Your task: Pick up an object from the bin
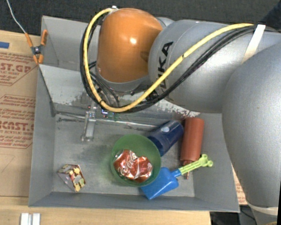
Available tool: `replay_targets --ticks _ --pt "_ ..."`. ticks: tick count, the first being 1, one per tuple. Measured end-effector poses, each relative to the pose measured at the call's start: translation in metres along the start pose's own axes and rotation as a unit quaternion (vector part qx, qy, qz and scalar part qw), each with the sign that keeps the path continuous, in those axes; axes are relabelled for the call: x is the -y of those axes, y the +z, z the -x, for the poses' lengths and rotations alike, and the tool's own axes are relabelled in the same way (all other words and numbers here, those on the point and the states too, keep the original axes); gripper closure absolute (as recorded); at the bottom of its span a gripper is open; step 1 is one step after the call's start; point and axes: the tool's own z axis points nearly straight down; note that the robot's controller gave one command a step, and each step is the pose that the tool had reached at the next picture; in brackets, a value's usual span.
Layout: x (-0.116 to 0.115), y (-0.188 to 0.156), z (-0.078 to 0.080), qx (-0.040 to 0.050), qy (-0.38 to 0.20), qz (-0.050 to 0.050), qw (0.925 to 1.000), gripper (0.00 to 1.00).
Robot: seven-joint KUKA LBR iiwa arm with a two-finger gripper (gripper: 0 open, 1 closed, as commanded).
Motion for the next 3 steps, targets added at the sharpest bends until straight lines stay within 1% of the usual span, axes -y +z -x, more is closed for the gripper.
replay_targets --ticks 1,2,3 --pt "-0.005 0.091 -0.041 -0.0011 -0.118 0.0 0.993 0.0" --pt "-0.02 0.076 -0.097 0.0006 -0.169 0.001 0.9857 0.0" --pt "-0.021 0.098 -0.088 -0.0008 -0.301 0.001 0.9536 0.0"
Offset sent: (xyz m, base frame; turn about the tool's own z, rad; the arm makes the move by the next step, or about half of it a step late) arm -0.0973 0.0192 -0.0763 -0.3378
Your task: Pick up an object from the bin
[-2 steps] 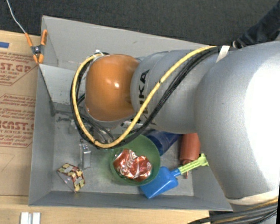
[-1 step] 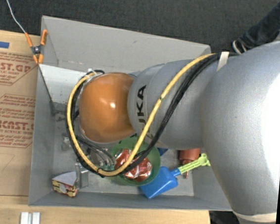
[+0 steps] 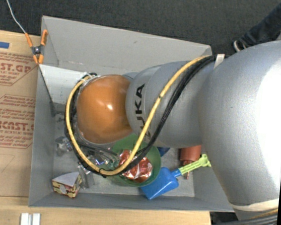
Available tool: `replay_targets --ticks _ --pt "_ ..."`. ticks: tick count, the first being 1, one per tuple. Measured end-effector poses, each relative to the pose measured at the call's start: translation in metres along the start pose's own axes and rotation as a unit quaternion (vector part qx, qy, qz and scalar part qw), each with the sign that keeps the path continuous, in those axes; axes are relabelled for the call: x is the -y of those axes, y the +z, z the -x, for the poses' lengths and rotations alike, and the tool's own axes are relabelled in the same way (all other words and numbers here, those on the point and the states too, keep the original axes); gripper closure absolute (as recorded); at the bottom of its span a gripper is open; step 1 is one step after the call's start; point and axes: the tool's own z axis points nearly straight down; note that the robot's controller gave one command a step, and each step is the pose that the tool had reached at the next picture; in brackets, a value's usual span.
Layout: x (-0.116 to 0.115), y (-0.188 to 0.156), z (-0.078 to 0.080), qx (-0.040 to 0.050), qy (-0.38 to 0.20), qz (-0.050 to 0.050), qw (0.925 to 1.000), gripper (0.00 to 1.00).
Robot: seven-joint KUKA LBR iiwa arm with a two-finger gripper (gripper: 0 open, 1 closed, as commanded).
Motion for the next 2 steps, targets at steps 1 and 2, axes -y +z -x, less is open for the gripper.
replay_targets --ticks 1,2 --pt "-0.0082 0.056 -0.0101 0.0007 -0.191 -0.001 0.9816 0.0" --pt "-0.0129 0.0538 -0.0042 0.0034 -0.193 0.0 0.9812 1.0"
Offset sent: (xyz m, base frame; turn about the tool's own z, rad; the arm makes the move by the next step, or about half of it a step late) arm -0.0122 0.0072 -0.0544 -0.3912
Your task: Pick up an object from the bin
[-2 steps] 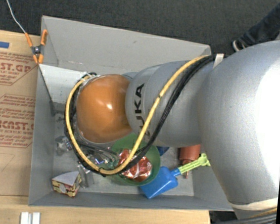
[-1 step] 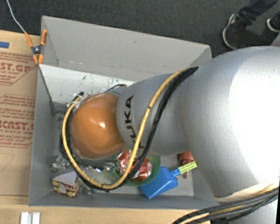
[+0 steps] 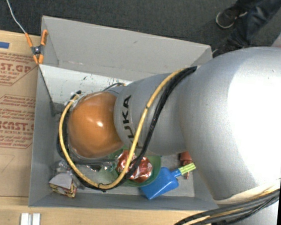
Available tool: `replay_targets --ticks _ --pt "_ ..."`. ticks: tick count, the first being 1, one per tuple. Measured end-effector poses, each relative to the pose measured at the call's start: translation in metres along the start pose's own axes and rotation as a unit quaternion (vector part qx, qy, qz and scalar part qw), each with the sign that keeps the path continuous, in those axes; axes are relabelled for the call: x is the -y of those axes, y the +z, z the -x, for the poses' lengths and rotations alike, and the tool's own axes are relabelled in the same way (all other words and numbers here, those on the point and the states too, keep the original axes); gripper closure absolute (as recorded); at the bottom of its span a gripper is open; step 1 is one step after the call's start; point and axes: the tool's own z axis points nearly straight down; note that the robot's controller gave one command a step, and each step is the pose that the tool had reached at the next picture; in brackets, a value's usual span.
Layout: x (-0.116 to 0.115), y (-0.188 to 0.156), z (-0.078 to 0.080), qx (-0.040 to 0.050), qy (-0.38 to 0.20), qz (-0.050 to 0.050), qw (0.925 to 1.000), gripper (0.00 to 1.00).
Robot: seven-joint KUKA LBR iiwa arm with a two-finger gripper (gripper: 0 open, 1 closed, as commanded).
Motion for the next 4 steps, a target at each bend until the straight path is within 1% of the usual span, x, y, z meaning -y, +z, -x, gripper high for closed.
replay_targets --ticks 1,2,3,4 --pt "0.0 0.0 0.0 0.0001 0.0 0.0 1.0 1.0" --pt "-0.001 -0.007 -0.002 -0.0029 0.0 0.002 1.0 1.0" --pt "-0.002 -0.029 -0.002 -0.0038 0.0 0.002 1.0 1.0" --pt "-0.001 -0.043 0.0 -0.0006 0.0 0.001 1.0 1.0"
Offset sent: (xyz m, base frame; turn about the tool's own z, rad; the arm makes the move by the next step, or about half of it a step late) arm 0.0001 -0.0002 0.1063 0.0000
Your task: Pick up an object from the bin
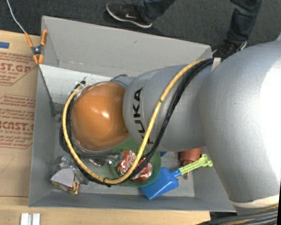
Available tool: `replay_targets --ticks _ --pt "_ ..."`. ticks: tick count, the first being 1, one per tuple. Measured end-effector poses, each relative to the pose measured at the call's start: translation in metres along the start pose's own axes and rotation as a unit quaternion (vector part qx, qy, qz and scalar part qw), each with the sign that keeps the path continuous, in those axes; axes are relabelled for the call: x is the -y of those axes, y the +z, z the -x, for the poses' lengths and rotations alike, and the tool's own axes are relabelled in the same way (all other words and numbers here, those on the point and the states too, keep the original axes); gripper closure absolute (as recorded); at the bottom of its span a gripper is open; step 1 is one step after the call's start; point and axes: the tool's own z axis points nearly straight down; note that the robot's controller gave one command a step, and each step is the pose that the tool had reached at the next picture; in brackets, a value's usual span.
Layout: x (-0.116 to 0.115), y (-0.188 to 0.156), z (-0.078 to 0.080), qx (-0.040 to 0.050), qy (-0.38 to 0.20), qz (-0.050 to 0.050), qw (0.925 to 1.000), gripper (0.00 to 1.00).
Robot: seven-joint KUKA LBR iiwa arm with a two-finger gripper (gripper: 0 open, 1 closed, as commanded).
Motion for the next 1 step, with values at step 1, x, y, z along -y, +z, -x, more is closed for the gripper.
replay_targets --ticks 1 --pt "-0.0008 -0.0153 -0.0004 -0.0011 0.0 0.001 1.0 1.0"
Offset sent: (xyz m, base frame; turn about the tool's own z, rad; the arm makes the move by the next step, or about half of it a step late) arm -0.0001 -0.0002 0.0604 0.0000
